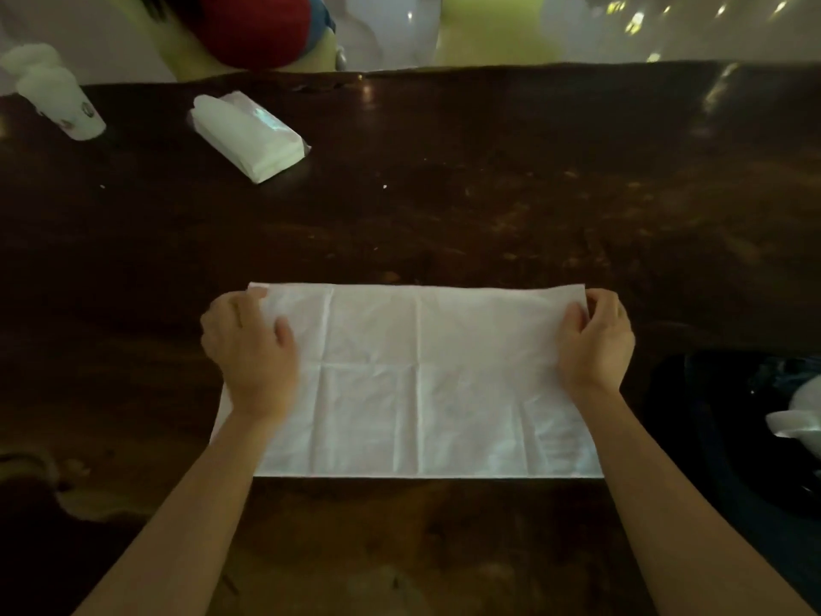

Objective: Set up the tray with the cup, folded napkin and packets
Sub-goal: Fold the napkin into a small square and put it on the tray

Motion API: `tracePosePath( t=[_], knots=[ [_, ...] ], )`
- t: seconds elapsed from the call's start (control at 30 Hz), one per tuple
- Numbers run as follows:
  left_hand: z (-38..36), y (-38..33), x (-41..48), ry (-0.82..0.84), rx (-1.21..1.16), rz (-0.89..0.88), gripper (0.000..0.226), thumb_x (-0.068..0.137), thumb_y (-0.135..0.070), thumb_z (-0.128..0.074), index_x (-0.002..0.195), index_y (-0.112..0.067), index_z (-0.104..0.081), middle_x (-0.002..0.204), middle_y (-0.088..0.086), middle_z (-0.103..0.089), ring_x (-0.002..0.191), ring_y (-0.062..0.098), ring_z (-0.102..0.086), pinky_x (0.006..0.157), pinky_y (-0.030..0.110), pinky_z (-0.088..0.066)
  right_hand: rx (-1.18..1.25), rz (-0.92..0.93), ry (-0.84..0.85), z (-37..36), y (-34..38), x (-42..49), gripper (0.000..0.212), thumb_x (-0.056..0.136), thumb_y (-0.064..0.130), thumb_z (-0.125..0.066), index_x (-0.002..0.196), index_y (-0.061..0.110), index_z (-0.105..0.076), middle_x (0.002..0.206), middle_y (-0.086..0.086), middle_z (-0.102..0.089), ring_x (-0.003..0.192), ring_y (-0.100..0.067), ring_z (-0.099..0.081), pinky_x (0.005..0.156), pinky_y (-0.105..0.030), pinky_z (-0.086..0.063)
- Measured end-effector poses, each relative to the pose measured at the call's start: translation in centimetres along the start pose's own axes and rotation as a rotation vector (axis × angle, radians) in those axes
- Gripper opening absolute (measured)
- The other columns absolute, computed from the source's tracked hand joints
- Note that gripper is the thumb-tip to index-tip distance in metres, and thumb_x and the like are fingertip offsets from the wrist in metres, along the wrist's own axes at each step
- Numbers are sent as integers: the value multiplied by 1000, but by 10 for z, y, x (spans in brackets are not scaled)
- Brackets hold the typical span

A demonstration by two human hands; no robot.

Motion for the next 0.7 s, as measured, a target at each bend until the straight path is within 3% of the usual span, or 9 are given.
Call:
tracePosePath(
  t=[0.13, 0.2, 0.27, 0.33, 0.37, 0.43, 0.7],
  knots=[
    [-30, -44, -34, 250, 0, -344, 39, 93, -26, -43, 129, -12, -46, 134, 14, -50, 129, 30, -42, 110, 48, -30, -187, -40, -27, 4, 9, -7, 34, 93, 19, -49, 125, 9, -47, 126, -16, -51, 117, -32, -46, 98, -44, -35],
    [-41, -55, -41, 319, 43, -416, 46, 97, -31, -33, 139, -14, -37, 148, 10, -37, 140, 25, -26, 116, 46, -14, -120, 120, 20, -8, 46, -24, 39, 94, 23, -45, 130, 8, -46, 131, -16, -51, 122, -32, -45, 102, -44, -35],
    [-48, -59, -39, 374, 74, -397, 50, 98, -36, -24, 145, -18, -20, 155, 5, -19, 144, 19, -8, 117, 42, -1, -14, 434, 276, -41, 98, -57, 48, 95, 27, -29, 134, 6, -44, 137, -16, -49, 130, -33, -42, 109, -44, -28],
    [-54, -58, -36, 414, 114, -378, 53, 98, -40, -19, 146, -22, -8, 157, 1, -7, 144, 15, 3, 117, 43, 3, -113, 627, 596, -76, 129, -96, 54, 98, 34, -17, 146, 10, -23, 155, -9, -23, 145, -25, -12, 118, -40, -6],
    [-55, -57, -35, 422, 135, -380, 53, 98, -40, -17, 146, -23, -3, 157, -1, -3, 144, 14, 5, 117, 43, 4, -176, 655, 663, -87, 132, -106, 54, 99, 38, -14, 148, 15, -11, 158, -4, -8, 146, -19, 2, 118, -39, 4],
    [-59, -53, -31, 434, 158, -384, 52, 97, -41, -14, 143, -26, 4, 157, -4, 1, 142, 11, 9, 117, 42, 5, -258, 675, 638, -92, 127, -108, 56, 98, 45, -12, 148, 23, 0, 159, 3, 5, 144, -15, 13, 118, -40, 9],
    [-51, -13, -3, 454, 234, -317, 58, 94, -48, -5, 146, -25, 3, 157, -4, 4, 143, 14, 9, 118, 38, 3, -425, 423, 511, -43, 30, -51, 61, 92, 49, -6, 148, 27, 2, 159, 3, 3, 145, -16, 7, 119, -38, 5]
  ],
)
Point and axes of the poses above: each hand's wrist, its own x-axis towards the middle knuckle, its own z-axis out of the back of the hand, y = z × x, the point moved 6 cm from there along x, towards the middle knuckle
